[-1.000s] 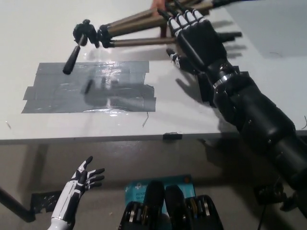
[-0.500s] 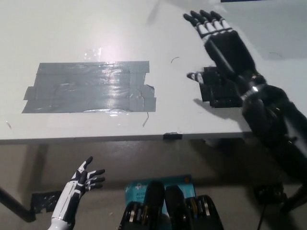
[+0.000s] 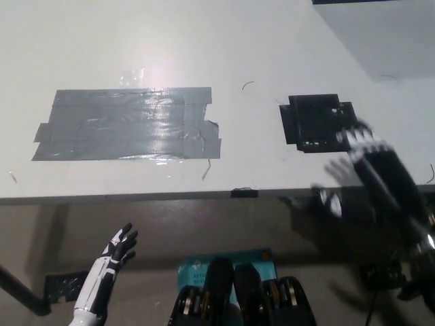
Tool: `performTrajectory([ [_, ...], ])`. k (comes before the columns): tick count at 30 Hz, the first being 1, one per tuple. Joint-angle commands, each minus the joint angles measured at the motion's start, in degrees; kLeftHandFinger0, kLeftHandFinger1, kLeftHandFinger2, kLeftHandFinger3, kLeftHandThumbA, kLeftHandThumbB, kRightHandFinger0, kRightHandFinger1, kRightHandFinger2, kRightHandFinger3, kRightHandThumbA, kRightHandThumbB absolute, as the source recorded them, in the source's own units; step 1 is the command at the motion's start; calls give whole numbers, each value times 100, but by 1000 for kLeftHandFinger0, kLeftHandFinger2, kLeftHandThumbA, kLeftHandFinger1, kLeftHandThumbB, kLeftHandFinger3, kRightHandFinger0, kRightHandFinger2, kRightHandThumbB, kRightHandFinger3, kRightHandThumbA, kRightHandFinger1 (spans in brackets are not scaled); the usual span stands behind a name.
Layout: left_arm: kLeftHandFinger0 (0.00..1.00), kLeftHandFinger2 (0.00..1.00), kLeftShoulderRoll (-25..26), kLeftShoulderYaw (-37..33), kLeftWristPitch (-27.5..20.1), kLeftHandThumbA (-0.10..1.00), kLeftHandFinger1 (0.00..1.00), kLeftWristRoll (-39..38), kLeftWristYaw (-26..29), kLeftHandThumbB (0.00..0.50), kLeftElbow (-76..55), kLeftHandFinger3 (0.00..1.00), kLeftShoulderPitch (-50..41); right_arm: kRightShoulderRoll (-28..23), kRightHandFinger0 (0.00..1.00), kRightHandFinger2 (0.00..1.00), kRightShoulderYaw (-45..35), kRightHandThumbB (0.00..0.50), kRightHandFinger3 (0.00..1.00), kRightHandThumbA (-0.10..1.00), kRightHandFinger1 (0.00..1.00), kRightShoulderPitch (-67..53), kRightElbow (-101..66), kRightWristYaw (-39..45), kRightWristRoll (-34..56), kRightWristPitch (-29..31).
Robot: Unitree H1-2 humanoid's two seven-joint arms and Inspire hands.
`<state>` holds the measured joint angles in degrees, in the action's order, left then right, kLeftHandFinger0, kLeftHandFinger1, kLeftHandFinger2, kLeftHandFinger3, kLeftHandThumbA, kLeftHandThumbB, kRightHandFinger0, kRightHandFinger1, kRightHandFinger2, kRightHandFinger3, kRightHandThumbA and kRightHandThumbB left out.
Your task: A tripod is kept on the middle of the desk infront of the robot and the robot grabs one of its legs to pick it up and hands it to a person
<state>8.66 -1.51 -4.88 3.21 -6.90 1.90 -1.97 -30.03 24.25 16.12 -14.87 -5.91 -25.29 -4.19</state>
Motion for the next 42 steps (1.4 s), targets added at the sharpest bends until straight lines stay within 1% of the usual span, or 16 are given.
performTrajectory([
  [1,1000,1000,10,-72,-486,1000,1000,-142,-115,229,-44,1000,53,242,1000,1000,-922,304,1000,857,1000,-1524,-2248,28,2728,118],
  [3,1000,1000,0,-125,-470,1000,1000,-129,-149,262,-116,1000,-49,704,1000,1000,-932,240,1000,864,1000,-1748,-1691,-158,2571,405],
  [5,1000,1000,20,-156,-469,1000,1000,-125,-185,261,-132,1000,-57,1220,1000,1000,-985,190,1000,904,1000,-1845,-934,-232,2689,736],
  [7,1000,1000,57,-169,-487,1000,1000,-133,-217,254,-143,1000,-95,1534,1000,1000,-1019,181,1000,943,1000,-1971,-547,-274,2604,816],
  [8,1000,1000,40,-180,-517,1000,1000,-147,-214,252,-113,1000,-105,1712,1000,1000,-1076,166,1000,919,1000,-2018,-342,-228,2699,896],
  [10,1000,1000,24,-200,-604,1000,1000,-198,-231,259,-39,1000,-109,2058,1000,1000,-1180,167,1000,858,1000,-2081,-6,-195,2904,990],
  [14,1000,1000,9,-208,-632,1000,1000,-216,-188,258,13,1000,-124,2423,1000,1000,-1341,174,1000,900,1000,-2021,643,80,3055,1259],
  [15,1000,1000,9,-204,-633,1000,1000,-225,-173,263,13,1000,-126,2527,1000,1000,-1386,157,1000,896,1000,-2011,858,276,3309,1334],
  [19,1000,1000,-12,-183,-627,1000,1000,-160,-75,251,12,1000,-161,2618,1000,1000,-1442,96,1000,977,1000,-2047,1232,631,3433,1342],
  [22,1000,1000,-17,-209,-648,1000,1000,-16,-3,247,-14,1000,-235,2611,1000,1000,-1497,82,1000,989,1000,-2123,1222,775,3500,1303],
  [24,1000,1000,-18,-182,-615,1000,1000,22,45,230,-62,1000,-260,2644,1000,1000,-1554,63,1000,986,1000,-2120,1316,895,3576,1303],
  [27,1000,1000,-1,-148,-551,1000,1000,-6,39,224,-142,1000,-294,2675,1000,1000,-1591,80,1000,960,1000,-2117,1425,993,3603,1373],
  [33,1000,1000,4,-121,-536,1000,1000,21,58,219,-170,1000,-201,2642,1000,1000,-1633,65,1000,933,1000,-2029,1447,1127,3520,1325],
  [35,1000,1000,8,-120,-645,1000,1000,75,93,203,-107,1000,-164,2641,1000,1000,-1652,71,1000,911,1000,-1982,1440,1133,3507,1282],
  [37,1000,1000,4,-103,-694,1000,1000,53,101,210,-58,1000,-116,2621,1000,1000,-1660,96,1000,918,1000,-1913,1457,1154,3459,1285],
  [42,1000,1000,-11,-80,-539,1000,1000,-10,86,232,-84,1000,-69,2607,1000,1000,-1702,99,1000,916,1000,-1841,1501,1216,3399,1344],
])
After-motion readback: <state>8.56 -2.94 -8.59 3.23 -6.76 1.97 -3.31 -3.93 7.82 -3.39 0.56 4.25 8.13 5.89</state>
